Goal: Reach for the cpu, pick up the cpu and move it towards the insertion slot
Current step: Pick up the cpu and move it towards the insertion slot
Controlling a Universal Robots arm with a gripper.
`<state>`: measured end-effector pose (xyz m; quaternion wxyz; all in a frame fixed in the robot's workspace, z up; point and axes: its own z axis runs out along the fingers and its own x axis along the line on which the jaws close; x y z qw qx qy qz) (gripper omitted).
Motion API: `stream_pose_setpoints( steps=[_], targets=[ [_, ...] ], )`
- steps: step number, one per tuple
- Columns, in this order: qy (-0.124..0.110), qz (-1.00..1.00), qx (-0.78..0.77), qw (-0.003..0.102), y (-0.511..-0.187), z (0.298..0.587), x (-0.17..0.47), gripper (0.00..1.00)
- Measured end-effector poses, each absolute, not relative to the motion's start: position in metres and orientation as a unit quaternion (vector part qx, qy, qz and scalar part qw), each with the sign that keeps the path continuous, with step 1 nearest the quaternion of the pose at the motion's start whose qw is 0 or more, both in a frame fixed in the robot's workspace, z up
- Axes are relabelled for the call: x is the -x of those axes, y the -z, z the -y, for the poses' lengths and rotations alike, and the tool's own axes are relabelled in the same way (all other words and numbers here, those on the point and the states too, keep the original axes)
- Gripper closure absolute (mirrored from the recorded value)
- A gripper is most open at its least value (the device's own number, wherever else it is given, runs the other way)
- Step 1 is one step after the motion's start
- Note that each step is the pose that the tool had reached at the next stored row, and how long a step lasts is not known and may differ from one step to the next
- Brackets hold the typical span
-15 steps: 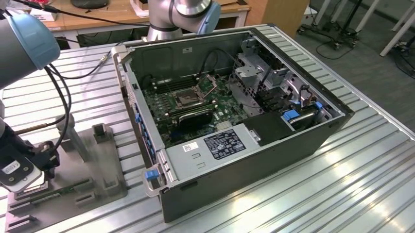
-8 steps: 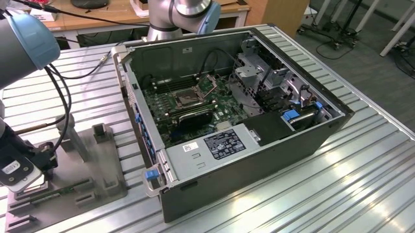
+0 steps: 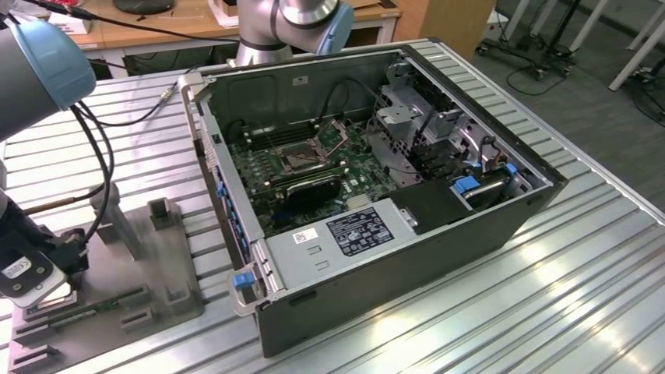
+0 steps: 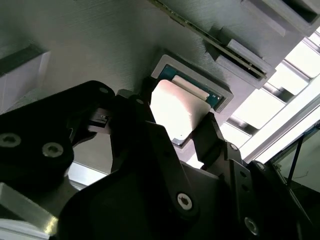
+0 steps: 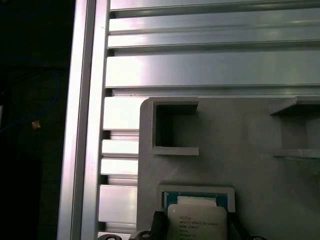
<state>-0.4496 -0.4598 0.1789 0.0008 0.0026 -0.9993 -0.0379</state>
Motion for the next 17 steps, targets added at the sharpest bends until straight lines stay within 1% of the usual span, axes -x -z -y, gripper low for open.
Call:
stream_pose_setpoints(
  steps=[1, 3, 4, 17],
  targets=[
    [0.038, 0.999, -0.003, 0.001, -0.179, 0.4599, 0.4496, 0.41],
    [0.038, 0.999, -0.003, 0.001, -0.179, 0.4599, 0.4496, 0.42],
    [0.038, 0.999, -0.003, 0.001, -0.179, 0.4598, 0.4496, 0.46],
    [0.038, 0.999, -0.003, 0.001, -0.1839, 0.4598, 0.4496, 0.46]
  ],
)
